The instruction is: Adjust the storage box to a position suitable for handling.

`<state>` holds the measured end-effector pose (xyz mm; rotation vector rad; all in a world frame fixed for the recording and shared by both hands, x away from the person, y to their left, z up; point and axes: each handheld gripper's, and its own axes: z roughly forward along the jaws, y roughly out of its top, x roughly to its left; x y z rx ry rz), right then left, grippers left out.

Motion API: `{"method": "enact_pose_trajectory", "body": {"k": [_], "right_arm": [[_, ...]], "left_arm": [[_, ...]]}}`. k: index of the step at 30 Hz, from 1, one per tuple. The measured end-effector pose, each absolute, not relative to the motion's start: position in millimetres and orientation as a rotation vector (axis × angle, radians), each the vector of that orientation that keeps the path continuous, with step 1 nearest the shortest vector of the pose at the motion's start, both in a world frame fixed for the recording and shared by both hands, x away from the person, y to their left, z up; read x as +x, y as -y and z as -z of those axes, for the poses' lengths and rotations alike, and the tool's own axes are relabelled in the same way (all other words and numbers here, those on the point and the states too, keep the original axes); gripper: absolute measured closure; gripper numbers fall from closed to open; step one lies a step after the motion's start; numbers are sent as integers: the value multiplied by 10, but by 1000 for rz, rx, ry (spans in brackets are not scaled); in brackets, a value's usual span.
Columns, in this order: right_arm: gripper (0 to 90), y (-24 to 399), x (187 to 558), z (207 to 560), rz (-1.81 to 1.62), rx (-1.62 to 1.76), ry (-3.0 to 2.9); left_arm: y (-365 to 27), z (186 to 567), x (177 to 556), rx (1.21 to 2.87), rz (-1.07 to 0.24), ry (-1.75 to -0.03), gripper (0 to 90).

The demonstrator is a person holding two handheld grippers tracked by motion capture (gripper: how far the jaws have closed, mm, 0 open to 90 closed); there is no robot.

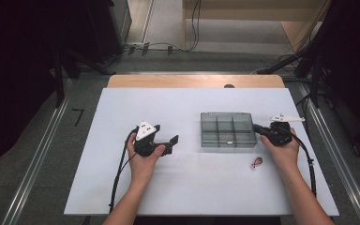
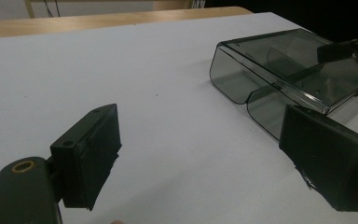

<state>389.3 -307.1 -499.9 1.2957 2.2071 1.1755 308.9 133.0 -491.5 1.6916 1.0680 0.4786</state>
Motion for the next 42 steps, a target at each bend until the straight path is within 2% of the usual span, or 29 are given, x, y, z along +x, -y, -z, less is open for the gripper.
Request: {"method": "enact_pose_trajectory", "body": {"k": [12,13,15,29,34,35,42], "right_arm": [[886,3035,3887,4993,-1163,1290,-2199],[887,3031,3889,4992,-1172,1285,-2201],[887,3025,3891,4985,-1192,1275,-2203],[887,2846,3927,4977,-1193,1238,-2233],[887,2844,3950,5001,-1207,1257,-2236],[887,2840,3954,4999,-1205,1259,-2238],[887,2782,3947,5002,-1219,1244,-2260]], "left_arm": [[-1167,5004,3207,1720,-429,-1128,243],[-1156,5019,3220,1716,-415,-1141,305],[-1145,5034,3234,1725,-410,-1142,368],[-1019,5031,3338,1739,-392,-1196,534],[-981,5038,3372,1735,-381,-1215,619],[-973,5040,3389,1738,-380,-1224,661],[-921,5041,3430,1767,-379,-1237,700]]}}
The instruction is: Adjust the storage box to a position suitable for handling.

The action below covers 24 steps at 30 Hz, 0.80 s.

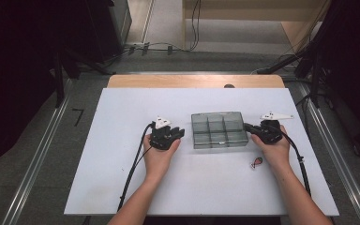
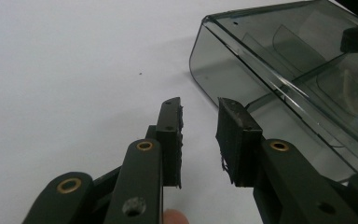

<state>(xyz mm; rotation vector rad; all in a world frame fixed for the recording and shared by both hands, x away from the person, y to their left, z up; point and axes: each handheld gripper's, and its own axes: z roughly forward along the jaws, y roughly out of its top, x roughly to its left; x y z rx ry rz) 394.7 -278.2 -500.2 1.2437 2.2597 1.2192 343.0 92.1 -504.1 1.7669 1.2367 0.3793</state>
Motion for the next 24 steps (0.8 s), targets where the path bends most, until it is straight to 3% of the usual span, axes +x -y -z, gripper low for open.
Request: {"method": "enact_pose_trajectory", "body": {"k": [11,17,24], "right_arm": [[887,2604,3912,4949,-1230,1181,-2332],[888,2502,3880,4967,-1198,1185,-2348],[888,2410,3828,4933,-1160,1195,-2369]], "left_arm": [[-929,5042,3447,1787,-361,-1250,760],[-945,5046,3432,1816,-355,-1242,886],[-1015,5049,3434,1798,-362,-1266,894]]}}
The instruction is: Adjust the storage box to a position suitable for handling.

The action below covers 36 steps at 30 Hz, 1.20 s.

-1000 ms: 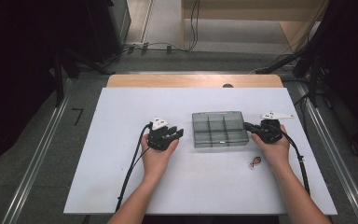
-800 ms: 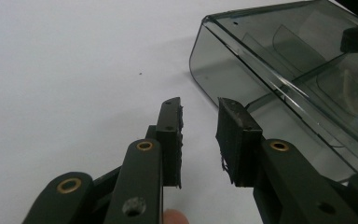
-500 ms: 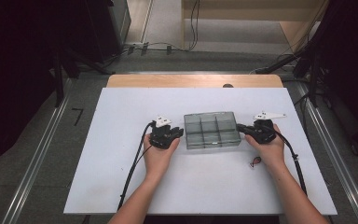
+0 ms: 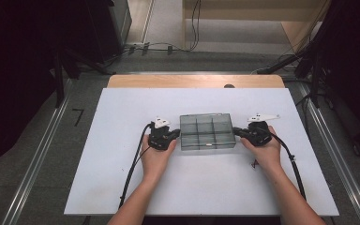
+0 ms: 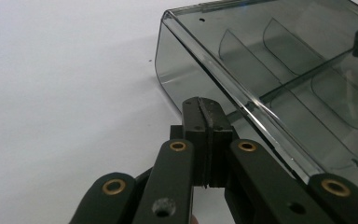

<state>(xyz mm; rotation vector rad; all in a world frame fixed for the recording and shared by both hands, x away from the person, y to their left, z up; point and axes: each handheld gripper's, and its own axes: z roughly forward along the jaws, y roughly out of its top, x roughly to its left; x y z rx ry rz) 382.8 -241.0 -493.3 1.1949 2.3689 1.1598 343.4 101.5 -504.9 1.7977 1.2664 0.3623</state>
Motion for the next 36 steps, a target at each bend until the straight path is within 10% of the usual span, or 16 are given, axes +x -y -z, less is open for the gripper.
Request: {"method": "enact_pose_trajectory", "body": {"k": [36], "right_arm": [[891,2039,3248,4900,-1098,1199,-2401]], "left_arm": [[-1409,5057,3230,1795,-316,-1225,900]]}}
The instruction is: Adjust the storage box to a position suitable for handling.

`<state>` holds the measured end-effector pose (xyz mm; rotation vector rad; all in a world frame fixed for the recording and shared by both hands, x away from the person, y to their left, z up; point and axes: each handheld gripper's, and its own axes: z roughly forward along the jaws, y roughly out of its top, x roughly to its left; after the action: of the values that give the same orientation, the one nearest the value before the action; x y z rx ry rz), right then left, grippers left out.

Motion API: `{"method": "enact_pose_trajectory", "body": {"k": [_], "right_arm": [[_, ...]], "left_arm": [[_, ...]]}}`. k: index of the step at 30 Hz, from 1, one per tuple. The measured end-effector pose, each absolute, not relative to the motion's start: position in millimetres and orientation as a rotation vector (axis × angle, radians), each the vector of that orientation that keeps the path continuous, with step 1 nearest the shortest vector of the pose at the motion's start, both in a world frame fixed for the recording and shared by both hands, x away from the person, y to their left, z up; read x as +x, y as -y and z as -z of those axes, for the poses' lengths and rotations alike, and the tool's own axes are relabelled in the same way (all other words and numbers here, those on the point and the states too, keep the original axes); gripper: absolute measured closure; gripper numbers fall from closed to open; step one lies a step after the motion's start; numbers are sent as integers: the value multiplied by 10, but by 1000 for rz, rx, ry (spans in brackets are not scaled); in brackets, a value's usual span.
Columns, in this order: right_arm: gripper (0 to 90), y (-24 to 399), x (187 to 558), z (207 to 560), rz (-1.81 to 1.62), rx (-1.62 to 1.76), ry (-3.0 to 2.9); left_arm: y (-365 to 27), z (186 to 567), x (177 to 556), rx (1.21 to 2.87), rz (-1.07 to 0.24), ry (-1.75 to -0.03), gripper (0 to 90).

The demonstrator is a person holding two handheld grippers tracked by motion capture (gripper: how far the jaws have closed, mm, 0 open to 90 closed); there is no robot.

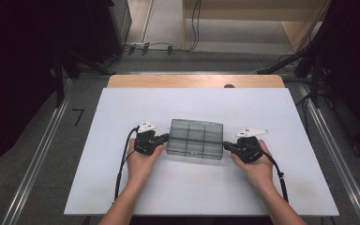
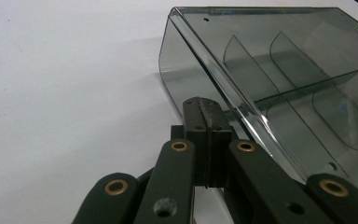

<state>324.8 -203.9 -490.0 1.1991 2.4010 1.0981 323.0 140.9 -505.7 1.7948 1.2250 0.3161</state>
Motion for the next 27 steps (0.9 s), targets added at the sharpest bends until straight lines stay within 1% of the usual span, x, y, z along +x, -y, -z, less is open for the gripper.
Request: {"method": "enact_pose_trajectory", "body": {"k": [13,27], "right_arm": [[890,1964,3022,4929,-1118,1190,-2406],[891,1926,2857,4988,-1134,1201,-2399]], "left_arm": [[-1504,5057,3212,1807,-286,-1205,900],[-1575,5075,3154,1822,-250,-1177,900]]}}
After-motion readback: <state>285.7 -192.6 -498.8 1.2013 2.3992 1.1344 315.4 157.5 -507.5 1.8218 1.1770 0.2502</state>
